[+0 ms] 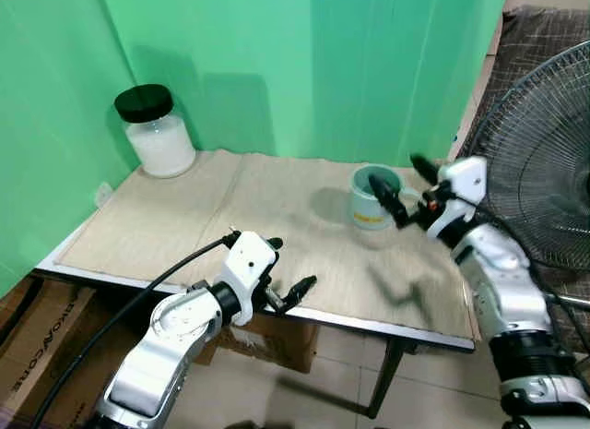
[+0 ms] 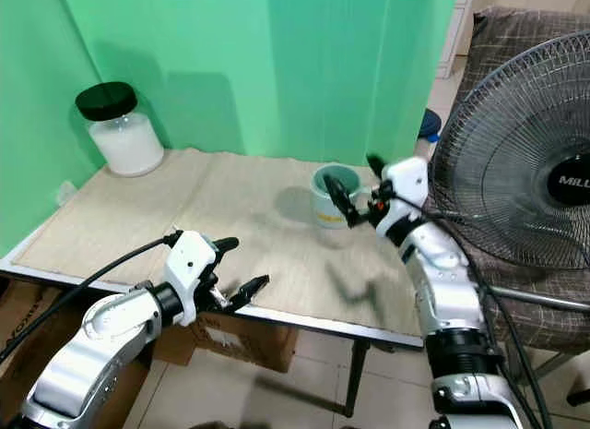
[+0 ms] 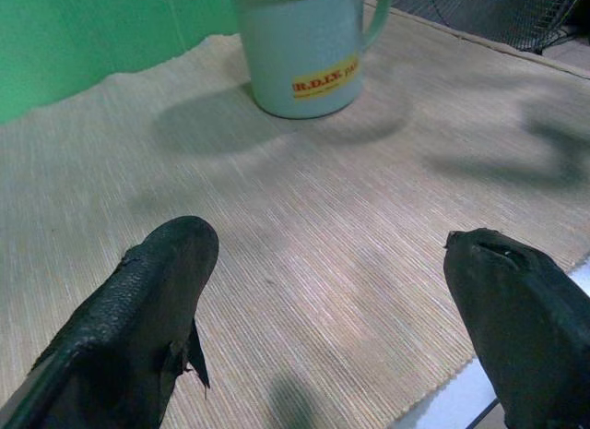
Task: Setting the table
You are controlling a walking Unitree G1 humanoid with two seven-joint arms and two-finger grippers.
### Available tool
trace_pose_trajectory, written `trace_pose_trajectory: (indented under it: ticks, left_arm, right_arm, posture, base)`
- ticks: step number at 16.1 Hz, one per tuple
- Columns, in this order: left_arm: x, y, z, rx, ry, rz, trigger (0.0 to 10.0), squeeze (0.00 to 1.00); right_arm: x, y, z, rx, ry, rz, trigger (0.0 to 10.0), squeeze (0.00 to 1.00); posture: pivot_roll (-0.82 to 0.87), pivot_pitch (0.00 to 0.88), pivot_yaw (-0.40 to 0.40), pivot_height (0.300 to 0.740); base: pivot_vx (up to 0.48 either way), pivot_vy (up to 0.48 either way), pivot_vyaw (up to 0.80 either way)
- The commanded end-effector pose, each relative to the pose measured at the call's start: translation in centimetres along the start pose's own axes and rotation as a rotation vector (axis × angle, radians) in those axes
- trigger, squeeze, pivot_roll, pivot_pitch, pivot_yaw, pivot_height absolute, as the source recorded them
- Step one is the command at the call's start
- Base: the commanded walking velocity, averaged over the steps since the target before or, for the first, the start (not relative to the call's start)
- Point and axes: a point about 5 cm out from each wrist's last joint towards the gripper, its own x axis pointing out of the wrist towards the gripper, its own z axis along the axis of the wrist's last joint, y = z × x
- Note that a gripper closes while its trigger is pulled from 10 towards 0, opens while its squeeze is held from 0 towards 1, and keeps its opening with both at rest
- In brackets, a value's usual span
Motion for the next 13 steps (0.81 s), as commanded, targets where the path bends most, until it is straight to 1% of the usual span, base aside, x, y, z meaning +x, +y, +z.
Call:
trace_pose_trajectory:
  ticks: [1, 2, 3, 4, 6, 7, 8, 9, 11, 13]
  left_arm:
    - [0.0, -0.1, -0.2, 0.006, 0.010, -0.011, 10.0, 1.00]
    - [0.1, -0.2, -0.2, 0.004, 0.010, -0.019, 10.0, 1.00]
    - [0.3, -0.2, -0.1, 0.005, 0.008, -0.021, 10.0, 1.00]
    - [0.3, -0.2, 0.0, 0.005, 0.003, -0.017, 10.0, 1.00]
    - [0.3, -0.1, -0.1, 0.007, 0.004, -0.016, 10.0, 1.00]
    - [0.3, -0.1, -0.1, 0.010, 0.005, -0.017, 10.0, 1.00]
    - [0.3, 0.1, 0.0, 0.016, 0.006, -0.021, 10.0, 1.00]
    - [0.3, 0.2, 0.1, 0.019, 0.006, -0.022, 10.0, 1.00]
    - [0.3, 0.3, 0.1, 0.021, 0.005, -0.022, 10.0, 1.00]
    - [0.7, 0.8, 0.9, 0.041, -0.006, -0.018, 10.0, 1.00]
  right_arm:
    - [-0.5, 0.1, -0.2, 0.002, 0.015, 0.025, 10.0, 0.00]
    - [-1.0, -0.3, -0.7, -0.046, 0.060, 0.023, 10.0, 0.00]
    - [-1.6, -1.1, -1.4, -0.086, 0.109, -0.010, 10.0, 0.00]
    - [-1.9, -1.6, -2.0, -0.098, 0.139, -0.033, 10.0, 0.00]
    - [-2.2, -1.8, -2.8, -0.081, 0.179, -0.026, 10.0, 0.00]
    - [-2.3, -1.6, -3.2, -0.079, 0.197, -0.011, 10.0, 0.00]
    - [-2.3, -0.8, -4.0, -0.064, 0.227, 0.041, 10.0, 0.00]
    - [-2.1, -0.3, -4.3, -0.058, 0.232, 0.062, 10.0, 0.00]
    - [-1.9, 0.0, -4.4, -0.058, 0.235, 0.067, 10.0, 0.00]
    - [-0.9, 0.5, -5.0, -0.071, 0.269, 0.064, 10.0, 0.00]
  posture:
    - [-0.07, 0.000, 0.103, 0.740]
    - [-0.07, 0.000, 0.100, 0.740]
    - [-0.07, 0.000, 0.096, 0.740]
    - [-0.07, 0.000, 0.095, 0.740]
    - [-0.06, 0.000, 0.098, 0.740]
    - [-0.06, 0.000, 0.100, 0.740]
    - [-0.06, 0.000, 0.105, 0.740]
    - [-0.06, 0.000, 0.108, 0.740]
    - [-0.06, 0.000, 0.112, 0.740]
    - [-0.06, 0.000, 0.105, 0.740]
  base:
    - [0.000, 0.000, 0.00]
    - [0.000, 0.000, 0.00]
    - [0.000, 0.000, 0.00]
    - [0.000, 0.000, 0.00]
    - [0.000, 0.000, 0.00]
    - [0.000, 0.000, 0.00]
    - [0.000, 0.000, 0.00]
    - [0.000, 0.000, 0.00]
    - [0.000, 0.000, 0.00]
    - [0.000, 0.000, 0.00]
